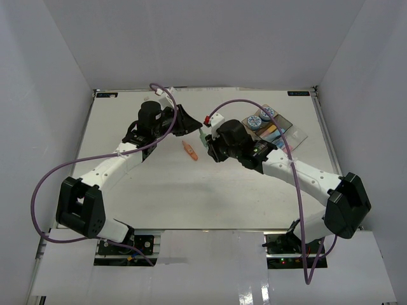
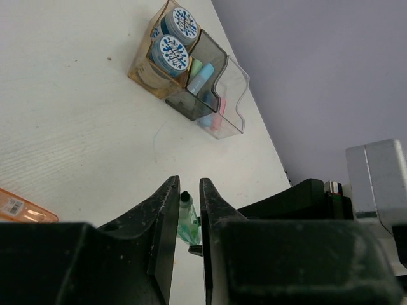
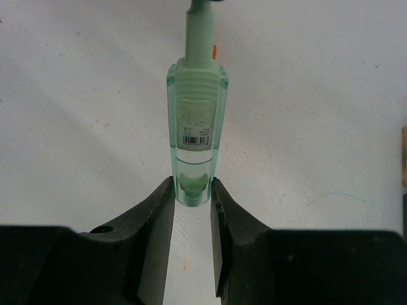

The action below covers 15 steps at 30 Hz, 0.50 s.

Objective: Sort the stationery into containers
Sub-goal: Close the pen cap on the pen.

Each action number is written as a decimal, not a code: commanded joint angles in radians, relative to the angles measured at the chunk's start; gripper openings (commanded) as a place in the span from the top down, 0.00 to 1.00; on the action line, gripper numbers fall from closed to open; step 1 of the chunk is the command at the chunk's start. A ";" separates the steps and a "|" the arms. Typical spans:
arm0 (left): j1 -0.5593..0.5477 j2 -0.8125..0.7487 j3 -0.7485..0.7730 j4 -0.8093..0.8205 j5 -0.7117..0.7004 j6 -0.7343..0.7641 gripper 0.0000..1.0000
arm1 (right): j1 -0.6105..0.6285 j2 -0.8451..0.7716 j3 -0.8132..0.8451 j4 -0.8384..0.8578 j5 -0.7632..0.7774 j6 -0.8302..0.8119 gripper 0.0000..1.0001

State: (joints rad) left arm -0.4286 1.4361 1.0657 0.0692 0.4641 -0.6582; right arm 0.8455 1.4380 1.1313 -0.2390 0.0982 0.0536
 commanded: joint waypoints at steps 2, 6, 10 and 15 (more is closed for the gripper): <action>0.002 -0.049 0.001 0.057 0.039 0.002 0.71 | 0.004 0.013 0.038 -0.026 -0.002 0.009 0.75; 0.001 -0.045 -0.016 0.066 0.057 -0.014 0.70 | 0.004 0.019 0.053 -0.031 -0.005 0.012 0.75; -0.004 -0.036 -0.027 0.070 0.059 -0.024 0.68 | 0.004 0.022 0.073 -0.036 -0.006 0.014 0.75; -0.006 -0.049 -0.030 0.054 0.030 -0.012 0.65 | 0.004 0.022 0.073 -0.039 0.004 0.012 0.75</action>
State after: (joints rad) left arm -0.4294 1.4342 1.0424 0.1150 0.5022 -0.6773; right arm 0.8455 1.4643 1.1576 -0.2863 0.0982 0.0631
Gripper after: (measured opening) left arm 0.345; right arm 0.316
